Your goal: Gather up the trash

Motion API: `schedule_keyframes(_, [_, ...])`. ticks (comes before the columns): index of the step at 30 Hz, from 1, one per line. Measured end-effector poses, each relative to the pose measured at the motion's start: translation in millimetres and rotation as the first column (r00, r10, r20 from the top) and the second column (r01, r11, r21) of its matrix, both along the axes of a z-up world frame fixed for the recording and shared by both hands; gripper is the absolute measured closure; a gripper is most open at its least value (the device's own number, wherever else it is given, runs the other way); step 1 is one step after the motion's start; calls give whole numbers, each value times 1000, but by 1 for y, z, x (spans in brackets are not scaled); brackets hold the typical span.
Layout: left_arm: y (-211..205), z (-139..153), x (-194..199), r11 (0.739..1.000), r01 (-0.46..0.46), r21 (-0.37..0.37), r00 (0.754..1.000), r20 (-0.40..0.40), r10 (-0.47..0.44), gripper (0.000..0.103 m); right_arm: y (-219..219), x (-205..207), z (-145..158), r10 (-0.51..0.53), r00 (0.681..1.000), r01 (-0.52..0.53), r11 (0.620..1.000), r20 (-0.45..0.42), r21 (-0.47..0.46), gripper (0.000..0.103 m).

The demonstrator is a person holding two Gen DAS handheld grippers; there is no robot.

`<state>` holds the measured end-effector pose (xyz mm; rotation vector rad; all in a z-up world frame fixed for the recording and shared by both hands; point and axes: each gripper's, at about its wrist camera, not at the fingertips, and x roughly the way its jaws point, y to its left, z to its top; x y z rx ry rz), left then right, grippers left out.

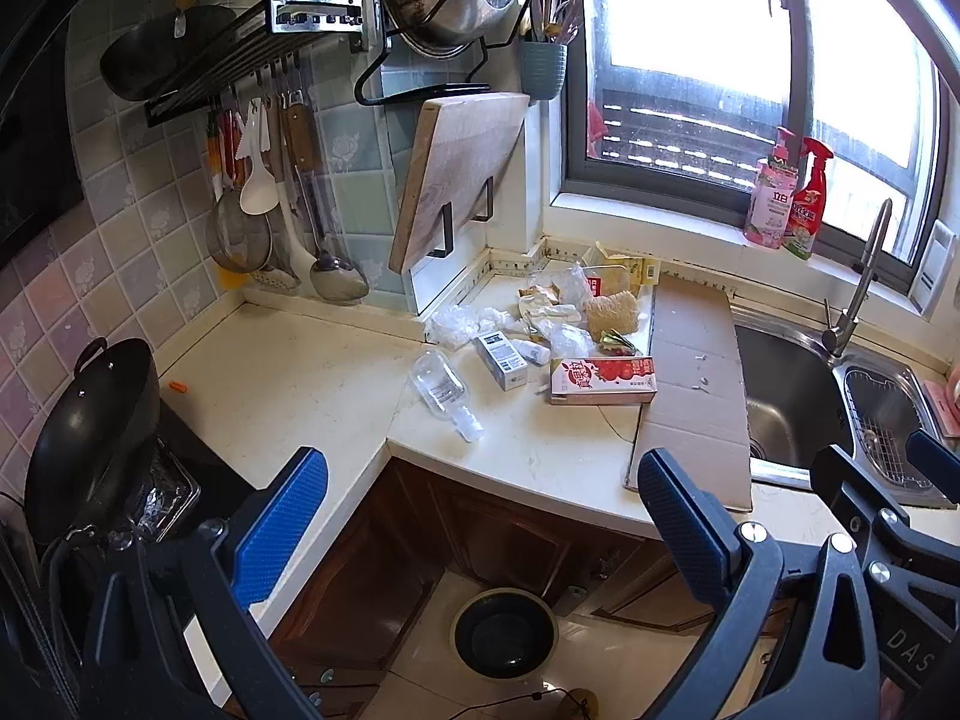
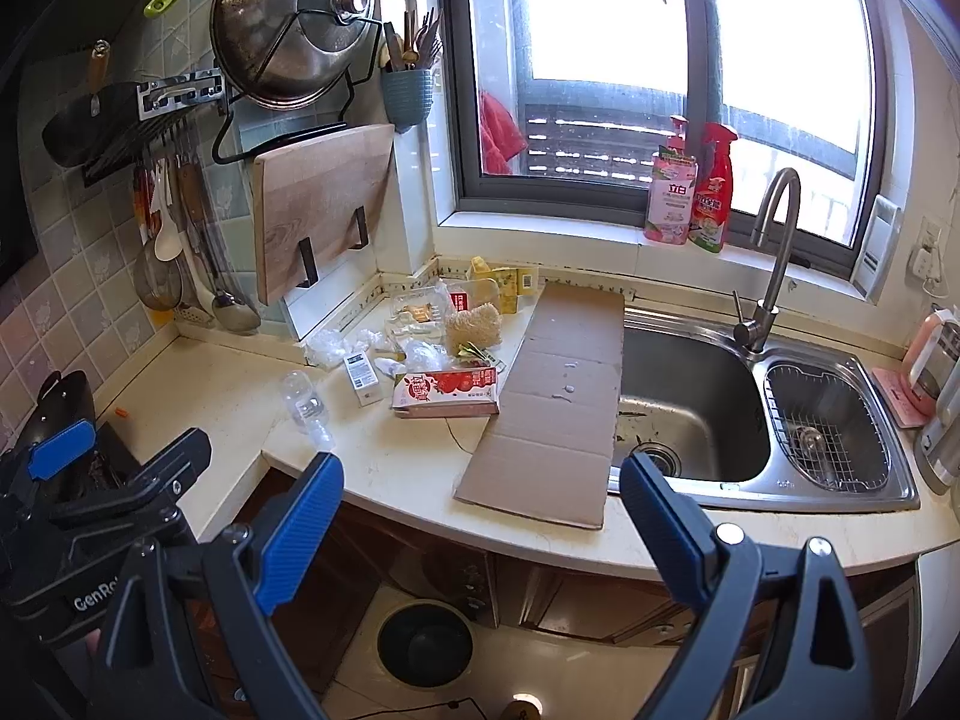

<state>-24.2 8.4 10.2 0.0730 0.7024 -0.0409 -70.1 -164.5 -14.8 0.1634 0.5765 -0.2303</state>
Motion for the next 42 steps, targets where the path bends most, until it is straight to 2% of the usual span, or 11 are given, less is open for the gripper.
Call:
schedule_keyframes(12, [23, -3, -1, 1000, 9, -6, 999, -39, -9, 1, 7, -9, 8, -41, 999, 41, 999, 19, 4, 9])
schedule_keyframes(18, [33, -2, -2, 999, 33, -10, 999, -29, -34, 1, 12, -11, 9, -67, 998, 67, 998, 8, 1, 9])
schedule_keyframes(26, [33, -8, 10, 998, 55, -22, 998, -39, -56, 1, 12, 3, 10, -33, 999, 32, 999, -31, -17, 9])
schedule_keyframes(33, [24, -18, 46, 1000, 6, -6, 999, -39, -6, 1, -5, 58, 5, 72, 996, -74, 997, -61, -35, 11])
schedule_keyframes(37, [17, -25, 84, 998, -53, -23, 996, -68, 51, 1, -29, 107, 1, 157, 982, -156, 988, -105, 17, 15])
schedule_keyframes(42, [9, -42, 131, 992, -119, -49, 986, -123, 112, 1, -63, 167, -6, 216, 964, -208, 976, -154, 71, 18])
